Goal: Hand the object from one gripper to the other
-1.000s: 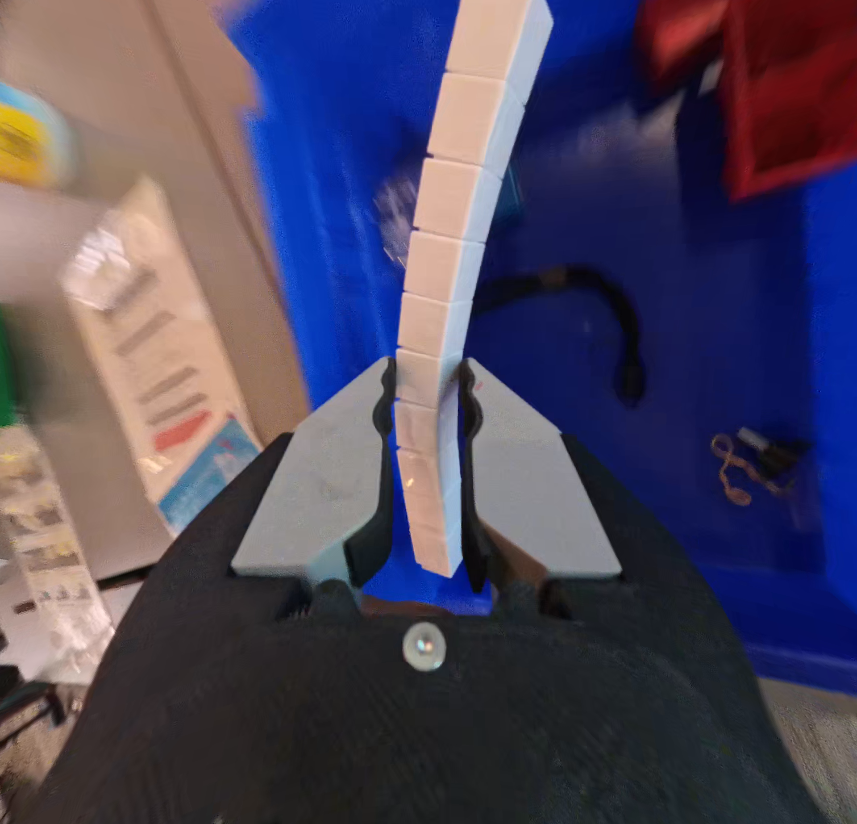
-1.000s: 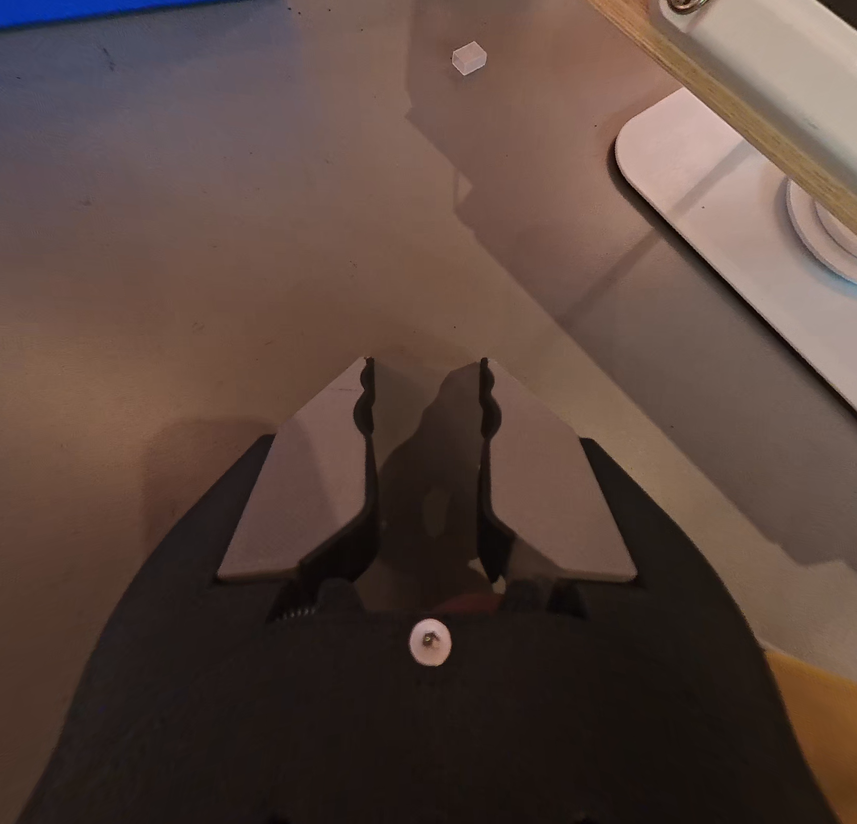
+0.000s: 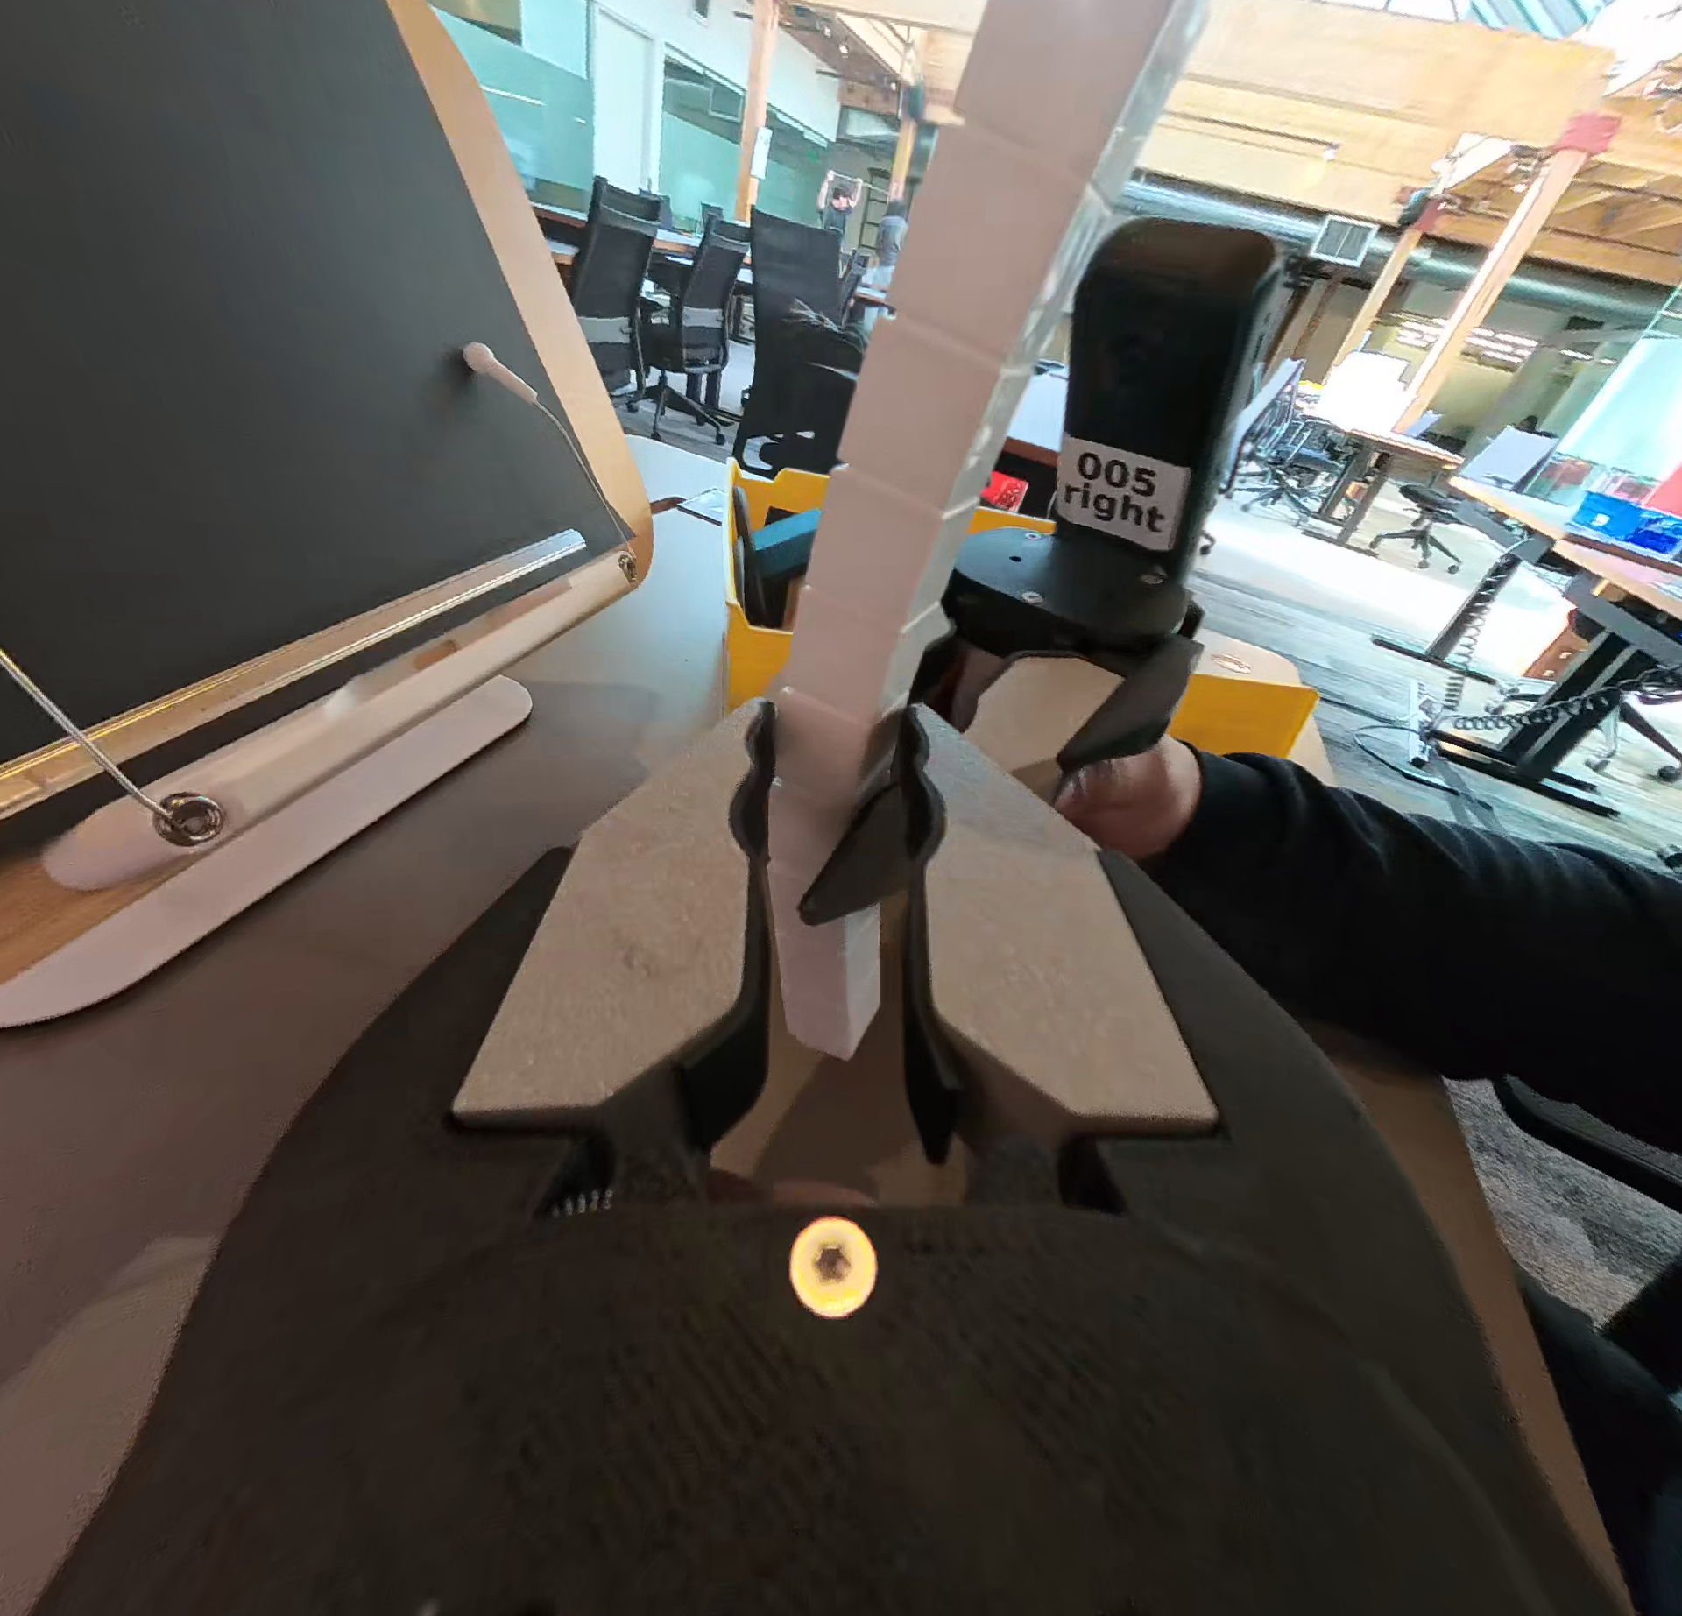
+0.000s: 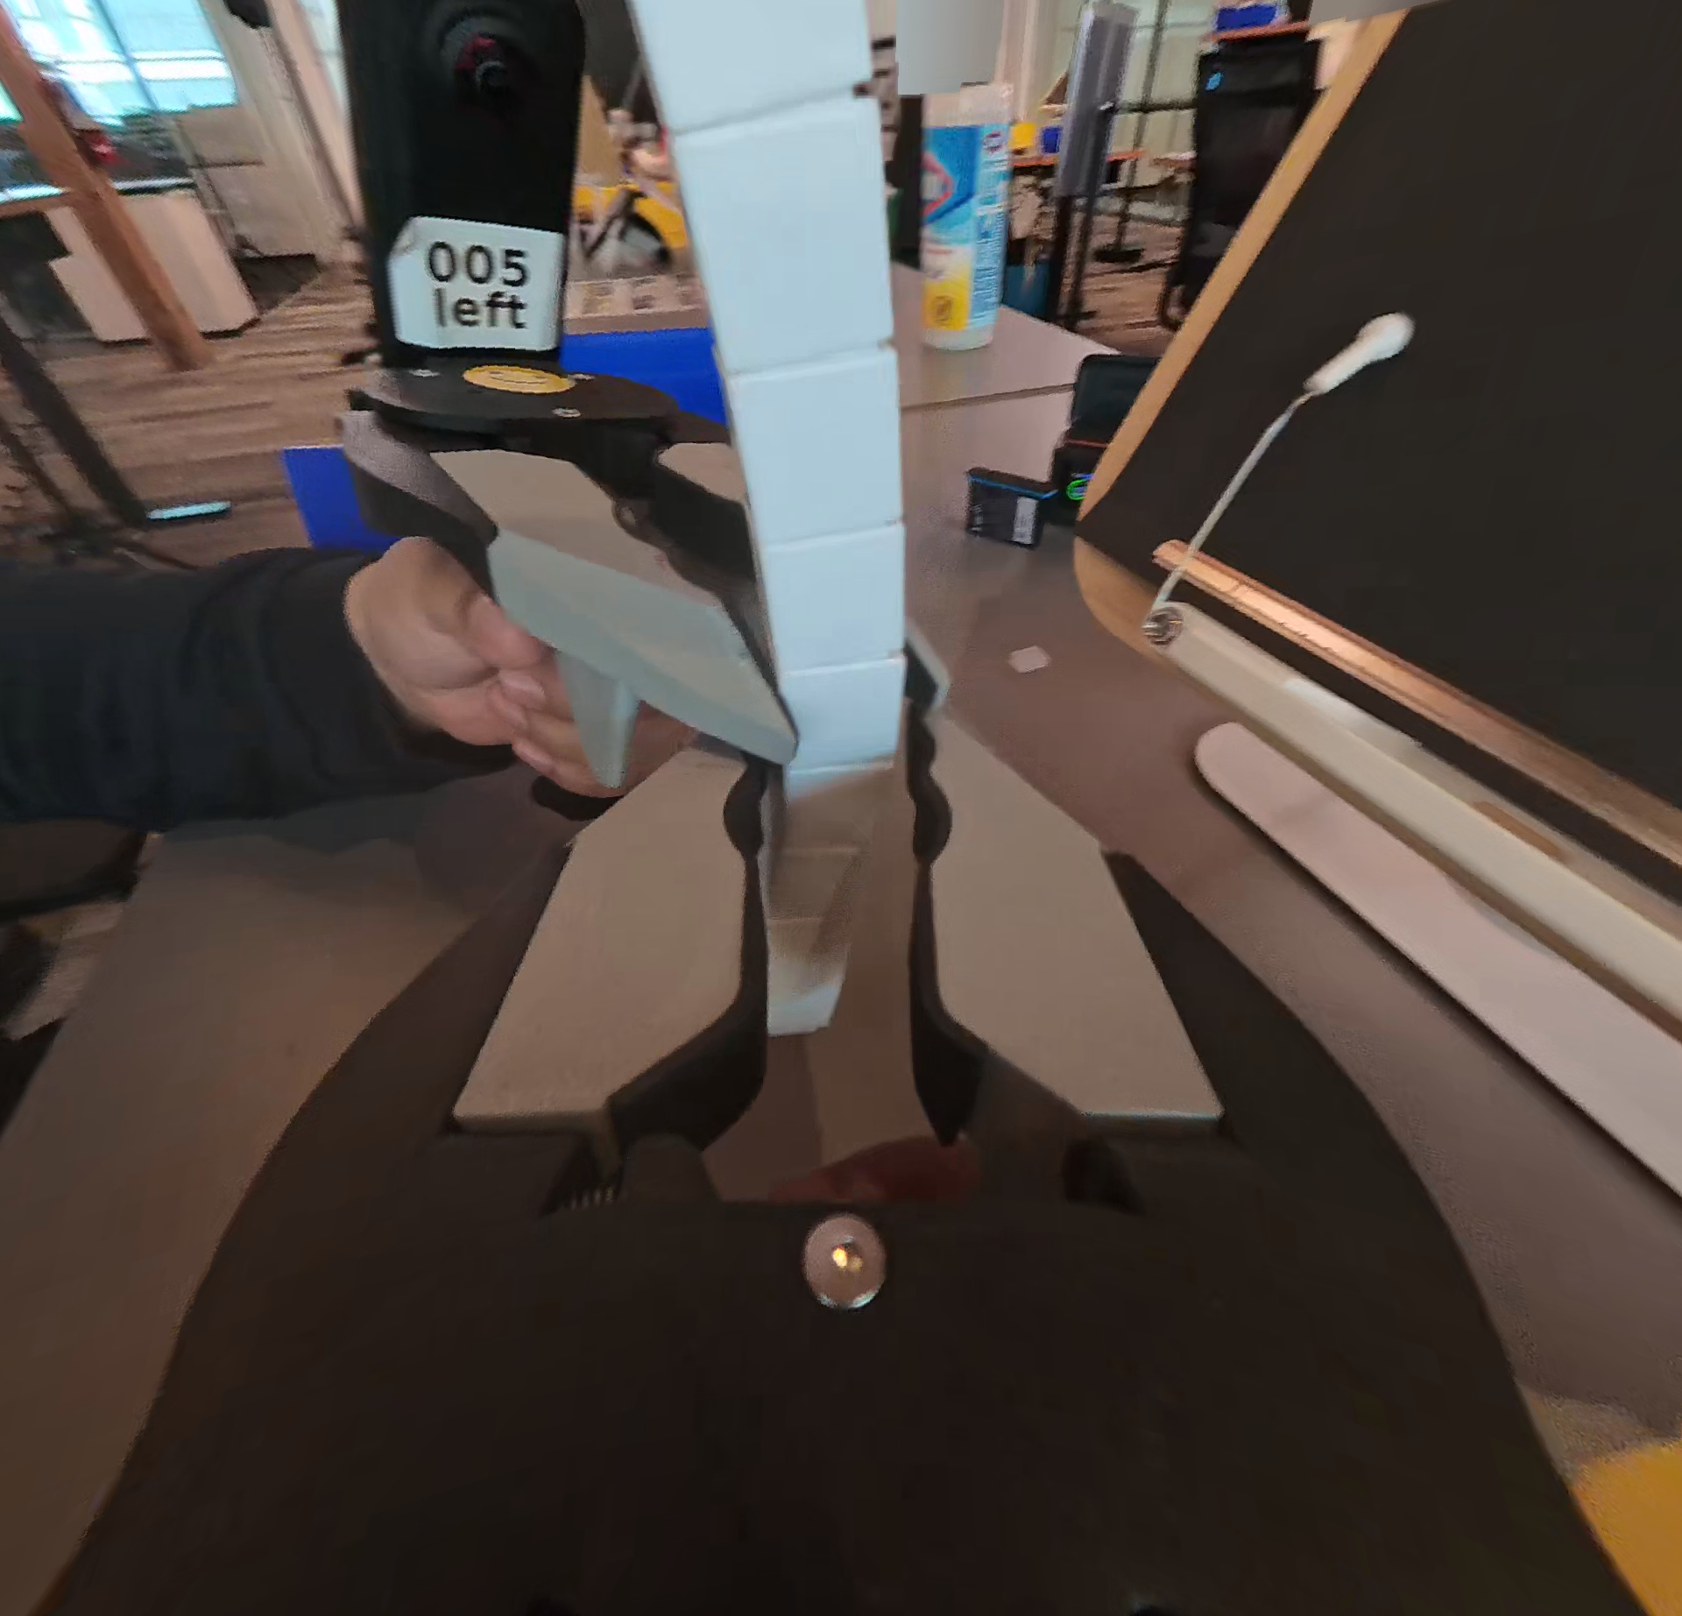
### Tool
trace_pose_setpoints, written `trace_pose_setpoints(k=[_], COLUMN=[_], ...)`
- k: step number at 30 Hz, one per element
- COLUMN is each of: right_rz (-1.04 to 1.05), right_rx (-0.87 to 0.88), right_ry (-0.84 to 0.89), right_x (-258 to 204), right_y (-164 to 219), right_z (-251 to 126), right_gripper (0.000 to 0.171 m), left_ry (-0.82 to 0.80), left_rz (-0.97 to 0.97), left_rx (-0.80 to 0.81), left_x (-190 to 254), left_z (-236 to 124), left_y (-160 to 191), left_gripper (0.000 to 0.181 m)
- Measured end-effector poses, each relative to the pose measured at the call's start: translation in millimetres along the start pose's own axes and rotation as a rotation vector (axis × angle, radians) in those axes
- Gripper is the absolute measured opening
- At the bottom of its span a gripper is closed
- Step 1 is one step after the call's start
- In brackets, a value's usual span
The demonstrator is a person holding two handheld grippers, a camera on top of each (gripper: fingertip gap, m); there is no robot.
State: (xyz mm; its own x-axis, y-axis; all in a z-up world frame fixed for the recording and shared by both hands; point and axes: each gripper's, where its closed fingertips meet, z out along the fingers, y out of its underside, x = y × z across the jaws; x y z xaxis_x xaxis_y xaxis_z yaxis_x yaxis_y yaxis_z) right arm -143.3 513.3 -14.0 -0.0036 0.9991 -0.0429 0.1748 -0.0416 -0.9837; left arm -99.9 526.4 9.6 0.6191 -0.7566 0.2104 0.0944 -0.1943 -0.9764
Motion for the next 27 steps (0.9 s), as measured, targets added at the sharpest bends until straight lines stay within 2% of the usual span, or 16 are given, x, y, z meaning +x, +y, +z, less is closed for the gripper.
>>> trace_pose_setpoints(k=[1, 7, 10, 12, 16, 18, 20, 22, 24, 27], right_rz=[0.013, 0.040, -0.012, -0.088, -0.462, -0.713, -0.922, -1.067, -1.178, -1.356], right_rx=[-0.001, -0.006, -0.035, -0.061, -0.123, -0.122, -0.123, -0.087, -0.071, -0.157], right_ry=[-0.024, -0.033, 0.061, 0.172, 0.512, 0.646, 0.705, 0.736, 0.766, 0.846], right_x=[-4.1, -7.8, 5.4, 21.8, 52.2, 50.0, 37.8, 23.3, 13.9, 16.4], right_y=[0.5, 1.6, 4.6, 6.2, -5.4, -19.5, -29.1, -40.3, -48.3, -48.5], right_z=[1.4, 3.5, 0.2, -7.0, -28.3, -34.1, -32.5, -30.7, -31.1, -32.2], right_gripper=[0.020, 0.019, 0.019, 0.019, 0.019, 0.019, 0.019, 0.018, 0.018, 0.018], left_ry=[0.002, 0.044, 0.057, 0.058, 0.106, 0.173, 0.272, 0.373, 0.477, 0.594], left_rz=[0.002, -0.070, -0.100, -0.129, -0.194, -0.321, -0.459, -0.559, -0.595, -0.604], left_rx=[0.000, -0.001, 0.013, 0.024, 0.057, 0.064, 0.098, 0.138, 0.076, -0.003], left_x=[0.4, 4.8, 3.7, 0.3, -2.2, -3.7, -4.3, -2.2, 10.6, 35.0], left_z=[-1.1, -4.0, -10.1, -17.2, -34.4, -42.3, -49.7, -57.9, -60.6, -58.6], left_y=[0.3, 1.6, -1.9, -7.1, -20.2, -22.8, -28.7, -34.4, -26.9, -16.4], left_gripper=[0.025, 0.026, 0.034, 0.048, 0.064, 0.062, 0.057, 0.044, 0.037, 0.049])
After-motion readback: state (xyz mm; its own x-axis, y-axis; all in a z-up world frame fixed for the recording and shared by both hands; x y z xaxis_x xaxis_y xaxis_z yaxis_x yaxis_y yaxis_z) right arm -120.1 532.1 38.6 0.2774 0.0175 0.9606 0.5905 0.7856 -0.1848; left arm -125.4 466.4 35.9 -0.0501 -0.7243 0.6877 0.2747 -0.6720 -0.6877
